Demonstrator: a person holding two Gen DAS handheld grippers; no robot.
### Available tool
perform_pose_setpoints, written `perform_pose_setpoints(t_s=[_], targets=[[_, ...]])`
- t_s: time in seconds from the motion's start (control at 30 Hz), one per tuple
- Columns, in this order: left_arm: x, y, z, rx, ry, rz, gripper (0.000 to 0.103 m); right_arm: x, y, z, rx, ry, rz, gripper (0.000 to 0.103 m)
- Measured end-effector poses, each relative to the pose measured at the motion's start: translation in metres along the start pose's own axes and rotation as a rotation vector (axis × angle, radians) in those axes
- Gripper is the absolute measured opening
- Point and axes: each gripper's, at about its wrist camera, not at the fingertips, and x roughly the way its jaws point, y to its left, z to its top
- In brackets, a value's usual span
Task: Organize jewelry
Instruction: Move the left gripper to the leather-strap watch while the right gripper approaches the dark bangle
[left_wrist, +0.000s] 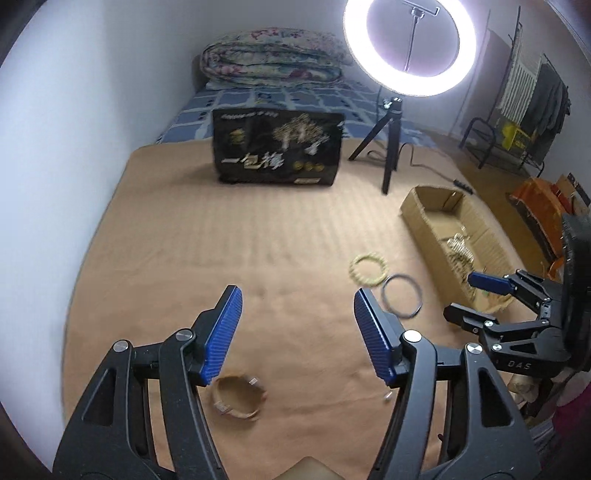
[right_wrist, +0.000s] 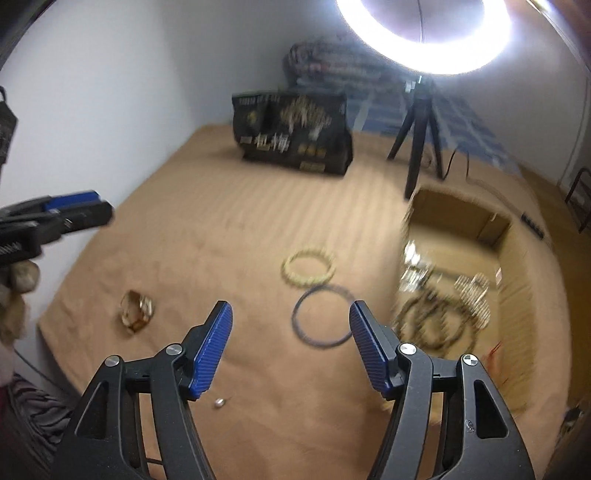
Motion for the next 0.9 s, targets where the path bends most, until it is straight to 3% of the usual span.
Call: perform_pose_setpoints(t_s=[0.2,0.33,0.53,0.7,0.9], targets=[[0.003,0.030,-0.033,-0.005,0.050,0.026,0.073,0.023,0.012,-0.037,0.092,0.058,-0.010,0.065],[0.016,0.041,-0.057,0.016,0.113,0.041,0.073,0.028,0.016,-0.050,0.075,0.062,-0.026,0.065],[0.037,0.049,-0.087,0.042,0.202,0.053,0.073,0.031,0.017,-0.044,0.044,0.037,-0.018,0.065],[0.042,0.052,-0.096,0.032,0.226,0.018,0.073,0.045,0.022,-0.031,0.014,0.042,-0.020,0.065],[0.049,0.059,-0.099,0.026,0.250,0.024,0.073,0.059,0.017,-0.026,0.075,0.086,-0.067,0.065]])
